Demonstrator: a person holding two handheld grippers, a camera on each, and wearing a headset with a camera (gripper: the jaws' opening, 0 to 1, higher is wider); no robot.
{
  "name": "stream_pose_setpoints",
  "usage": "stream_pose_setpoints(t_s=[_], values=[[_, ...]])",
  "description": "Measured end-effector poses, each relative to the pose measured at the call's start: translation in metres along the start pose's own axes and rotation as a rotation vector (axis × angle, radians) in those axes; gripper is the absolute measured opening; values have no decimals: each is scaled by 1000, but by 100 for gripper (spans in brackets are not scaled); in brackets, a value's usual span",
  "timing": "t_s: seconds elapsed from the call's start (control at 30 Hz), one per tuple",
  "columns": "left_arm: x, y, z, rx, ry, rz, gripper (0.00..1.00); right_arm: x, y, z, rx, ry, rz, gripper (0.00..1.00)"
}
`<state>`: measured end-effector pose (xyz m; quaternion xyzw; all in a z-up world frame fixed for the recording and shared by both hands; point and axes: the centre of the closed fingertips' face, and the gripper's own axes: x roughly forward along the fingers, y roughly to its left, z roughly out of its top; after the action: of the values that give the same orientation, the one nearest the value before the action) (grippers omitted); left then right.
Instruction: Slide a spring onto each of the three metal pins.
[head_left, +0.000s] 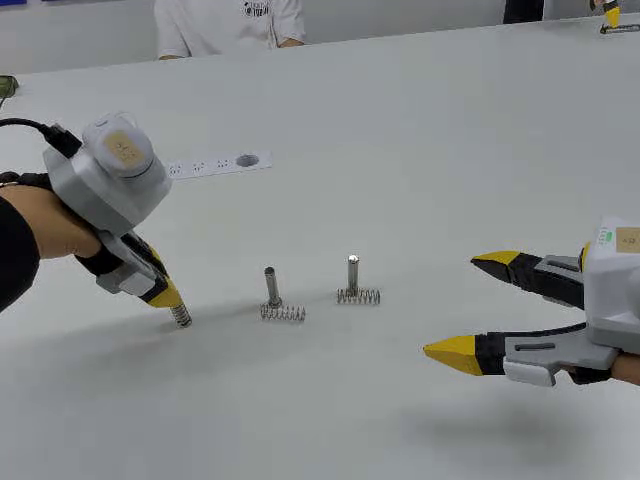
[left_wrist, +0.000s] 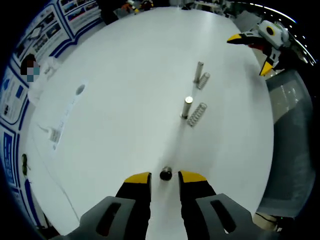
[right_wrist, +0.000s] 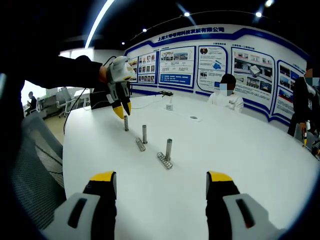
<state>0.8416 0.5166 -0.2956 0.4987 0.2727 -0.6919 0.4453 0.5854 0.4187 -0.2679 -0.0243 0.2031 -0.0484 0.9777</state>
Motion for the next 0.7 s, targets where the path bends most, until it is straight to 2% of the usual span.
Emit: stream_pose_setpoints(t_s=[0.4,0.7], values=[[-14,-1,13,7,-59,12,23,0,0,-1,-2,1,2,74],[-20,-10,26,40,-97,10,22,1,0,-2,-2,2,3,74]])
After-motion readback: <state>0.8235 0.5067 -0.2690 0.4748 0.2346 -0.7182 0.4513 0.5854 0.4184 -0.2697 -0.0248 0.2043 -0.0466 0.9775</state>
